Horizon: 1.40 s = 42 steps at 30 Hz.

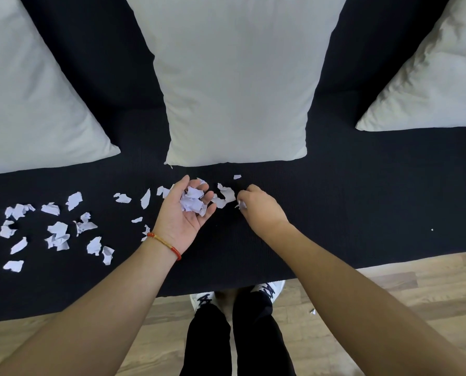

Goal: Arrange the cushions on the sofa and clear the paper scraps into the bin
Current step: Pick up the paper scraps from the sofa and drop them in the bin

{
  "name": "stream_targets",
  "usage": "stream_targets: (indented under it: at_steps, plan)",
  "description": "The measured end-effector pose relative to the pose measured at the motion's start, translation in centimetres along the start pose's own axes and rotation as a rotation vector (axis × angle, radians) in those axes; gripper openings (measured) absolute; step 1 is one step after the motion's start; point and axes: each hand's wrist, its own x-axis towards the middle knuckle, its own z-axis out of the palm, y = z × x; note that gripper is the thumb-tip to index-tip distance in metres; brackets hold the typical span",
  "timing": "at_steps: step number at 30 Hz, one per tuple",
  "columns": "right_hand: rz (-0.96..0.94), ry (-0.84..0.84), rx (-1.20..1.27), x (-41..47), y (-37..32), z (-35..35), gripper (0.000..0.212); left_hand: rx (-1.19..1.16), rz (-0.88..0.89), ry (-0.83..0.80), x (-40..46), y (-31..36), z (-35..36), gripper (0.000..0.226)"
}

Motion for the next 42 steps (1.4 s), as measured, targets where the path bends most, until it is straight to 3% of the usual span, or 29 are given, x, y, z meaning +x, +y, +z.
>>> stream_targets:
  at_steps: [4,9,14,20,25,35,39,42]
  plan:
    - [0.082,0.005,0.128,0.0,0.1,-1.1,0.014,0.014,-0.011,0.026,-0.1,-0.4,0.3,0.025]
    - [0.254,0.138,0.602,-1.6,0.9,-3.9,0.009,0.062,-0.023,0.056,0.0,-1.1,0.6,0.02]
    - [0.163,0.24,0.829,-2.8,-1.2,-7.3,0.007,0.083,-0.03,0.092,0.7,-2.4,1.7,0.016]
    - [-0.116,0.097,0.57,-3.7,-6.4,-7.7,0.01,0.029,-0.042,-0.02,0.0,-3.1,3.2,0.036]
    - [-0.157,0.111,0.337,-3.9,-7.7,-7.1,0.024,-0.018,-0.056,-0.049,-0.4,-2.9,3.5,0.065]
    - [-0.233,0.262,0.129,-4.3,-8.3,-6.3,0.029,-0.063,-0.104,-0.087,-0.8,-2.7,3.4,0.054]
    - [-0.293,0.341,0.161,-5.2,-8.3,-6.1,0.035,-0.09,-0.124,-0.067,-0.5,-2.1,2.9,0.04]
    - [-0.238,0.356,0.286,-5.4,-7.9,-6.9,0.031,-0.073,-0.1,-0.064,-0.4,-1.6,2.3,0.039]
